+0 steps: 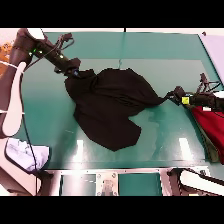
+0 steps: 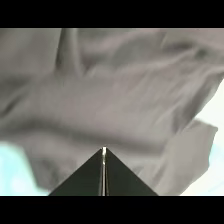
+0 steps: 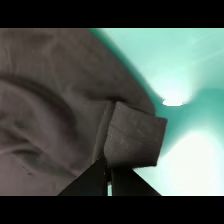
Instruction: Fold the shirts.
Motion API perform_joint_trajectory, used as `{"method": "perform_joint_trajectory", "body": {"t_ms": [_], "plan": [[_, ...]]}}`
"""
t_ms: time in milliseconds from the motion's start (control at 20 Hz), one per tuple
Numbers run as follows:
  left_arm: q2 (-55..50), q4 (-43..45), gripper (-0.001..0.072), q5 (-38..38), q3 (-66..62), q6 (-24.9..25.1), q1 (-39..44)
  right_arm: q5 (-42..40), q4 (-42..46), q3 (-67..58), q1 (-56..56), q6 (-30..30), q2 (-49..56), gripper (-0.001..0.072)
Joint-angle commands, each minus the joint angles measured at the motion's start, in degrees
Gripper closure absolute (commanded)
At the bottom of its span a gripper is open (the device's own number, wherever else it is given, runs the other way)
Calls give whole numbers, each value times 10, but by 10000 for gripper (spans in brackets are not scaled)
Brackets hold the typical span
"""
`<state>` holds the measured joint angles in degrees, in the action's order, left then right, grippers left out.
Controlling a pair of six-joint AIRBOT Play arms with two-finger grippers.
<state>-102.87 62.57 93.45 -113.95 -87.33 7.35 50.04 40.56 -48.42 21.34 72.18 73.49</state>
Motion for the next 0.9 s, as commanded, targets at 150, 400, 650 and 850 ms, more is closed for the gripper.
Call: {"method": "perform_joint_trajectory", "body": {"t_ms": [150,400,650,850], "plan": [[195,56,686,-50,301,-43,48,-2,11,-9,33,-4,6,689],[385,-55,683,-285,701,-79,52,-23,9,-9,38,-9,7,690],[400,-203,234,-442,881,-46,88,-29,8,-9,38,-9,17,689],[393,-251,234,-579,918,-57,183,-29,7,-9,30,-9,17,689]]}}
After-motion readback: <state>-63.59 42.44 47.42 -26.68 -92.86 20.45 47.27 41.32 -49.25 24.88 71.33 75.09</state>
